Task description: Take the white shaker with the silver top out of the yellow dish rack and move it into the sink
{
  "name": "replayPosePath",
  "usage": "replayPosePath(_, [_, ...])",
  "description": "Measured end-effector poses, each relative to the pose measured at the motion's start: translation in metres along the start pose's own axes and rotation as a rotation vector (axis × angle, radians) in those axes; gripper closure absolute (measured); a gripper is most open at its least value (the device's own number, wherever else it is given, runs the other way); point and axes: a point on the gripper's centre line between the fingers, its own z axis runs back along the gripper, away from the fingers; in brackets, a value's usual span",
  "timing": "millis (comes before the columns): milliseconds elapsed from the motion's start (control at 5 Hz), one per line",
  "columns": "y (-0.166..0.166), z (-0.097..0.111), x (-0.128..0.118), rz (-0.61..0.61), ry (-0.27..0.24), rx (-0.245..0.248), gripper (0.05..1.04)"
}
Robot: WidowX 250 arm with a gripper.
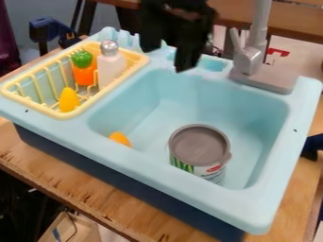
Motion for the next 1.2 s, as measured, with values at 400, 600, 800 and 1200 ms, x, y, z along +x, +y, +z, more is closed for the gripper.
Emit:
replayPosePath(400, [0.063,0.003,0.016,0.067,-0.011,0.014,0.083])
replayPosePath(600, [0.084,0.004,0.02,0.082,0.006,0.026,0.083])
replayPosePath(800, [0.091,-0.002,0.021,0.078,0.036,0.016,0.083])
replayPosePath(1200, [0.101,-0.012,0.019,0.077,0.042,-0.003,0.083])
